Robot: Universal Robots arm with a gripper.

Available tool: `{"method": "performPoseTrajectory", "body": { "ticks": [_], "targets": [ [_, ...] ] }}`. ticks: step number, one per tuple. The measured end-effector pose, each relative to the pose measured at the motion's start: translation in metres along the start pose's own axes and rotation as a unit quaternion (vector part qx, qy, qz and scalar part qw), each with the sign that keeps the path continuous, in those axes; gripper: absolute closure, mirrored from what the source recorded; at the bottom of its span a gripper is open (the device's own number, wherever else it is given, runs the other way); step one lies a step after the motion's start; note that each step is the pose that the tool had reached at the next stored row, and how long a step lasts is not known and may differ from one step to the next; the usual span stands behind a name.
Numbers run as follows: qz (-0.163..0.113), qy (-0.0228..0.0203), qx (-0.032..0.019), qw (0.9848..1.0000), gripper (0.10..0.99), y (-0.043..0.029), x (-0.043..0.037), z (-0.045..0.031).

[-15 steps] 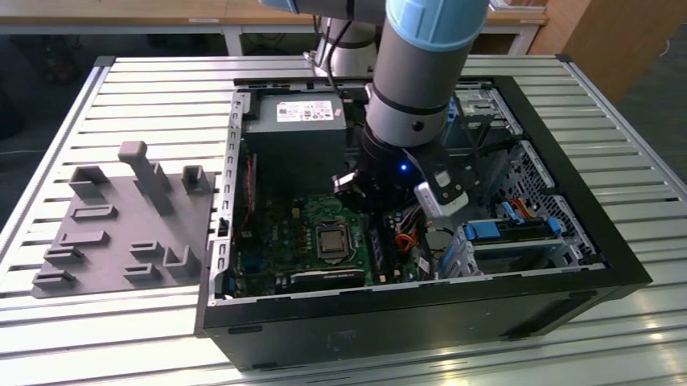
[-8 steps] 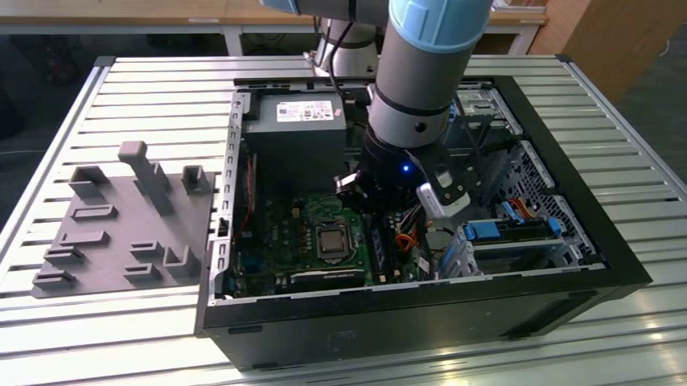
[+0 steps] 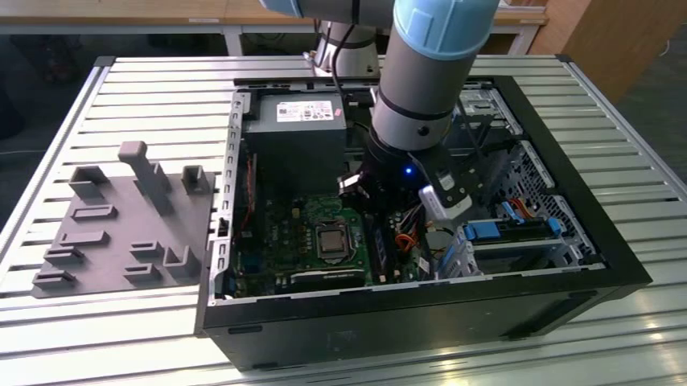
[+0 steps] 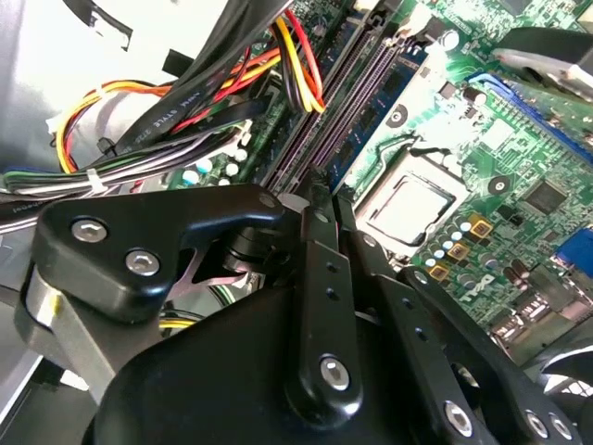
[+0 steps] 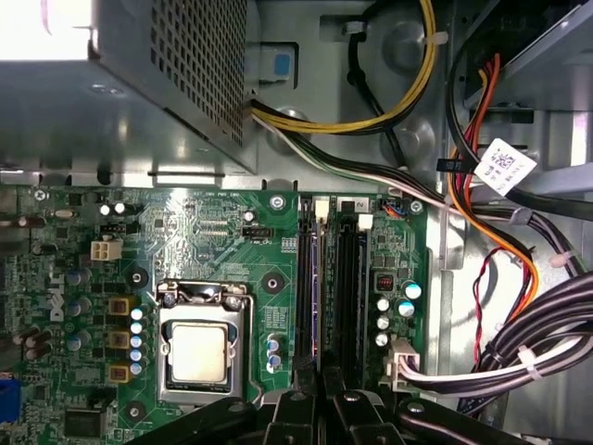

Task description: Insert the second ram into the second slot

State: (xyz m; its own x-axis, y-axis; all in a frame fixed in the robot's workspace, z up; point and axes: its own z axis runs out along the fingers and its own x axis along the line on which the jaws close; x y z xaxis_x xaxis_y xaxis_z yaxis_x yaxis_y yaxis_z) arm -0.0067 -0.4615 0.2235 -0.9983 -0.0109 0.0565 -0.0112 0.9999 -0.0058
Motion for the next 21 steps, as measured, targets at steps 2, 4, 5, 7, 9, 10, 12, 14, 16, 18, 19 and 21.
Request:
{"method": "performPoseTrajectory", "body": {
  "ticks": [2,4,5,7,9,10,12,14,16,18,19,21],
  "targets": [
    [0.0,0.0001,-0.0001,1.0,0.949,-0.0001,-0.0001,0.0014],
    [0.0,0.0004,-0.0001,1.0,0.949,-0.0002,-0.0002,0.0026],
    [0.0,0.0007,0.0,1.0,0.949,-0.0003,-0.0002,0.0033],
    [0.0,0.0013,0.0,1.0,0.949,-0.0004,-0.0003,0.0049],
    [0.0,0.0015,0.0,1.0,0.949,-0.0004,-0.0004,0.0064],
    [0.0,0.0016,0.0,1.0,0.949,-0.0005,-0.0004,0.0069],
    [0.0,0.0016,0.0,1.0,0.949,-0.0006,-0.0005,0.0078],
    [0.0,0.0016,0.0,1.0,0.949,-0.0006,-0.0005,0.0086],
    [0.0,0.0017,0.0001,1.0,0.949,-0.0006,-0.0005,0.0092],
    [0.0,0.0017,0.0001,1.0,0.949,-0.0007,-0.0006,0.0095],
    [0.0,0.0016,0.0,1.0,0.949,-0.0007,-0.0006,0.0098],
    [0.0,0.0017,0.0001,1.0,0.949,-0.0007,-0.0006,0.0102]
  ]
}}
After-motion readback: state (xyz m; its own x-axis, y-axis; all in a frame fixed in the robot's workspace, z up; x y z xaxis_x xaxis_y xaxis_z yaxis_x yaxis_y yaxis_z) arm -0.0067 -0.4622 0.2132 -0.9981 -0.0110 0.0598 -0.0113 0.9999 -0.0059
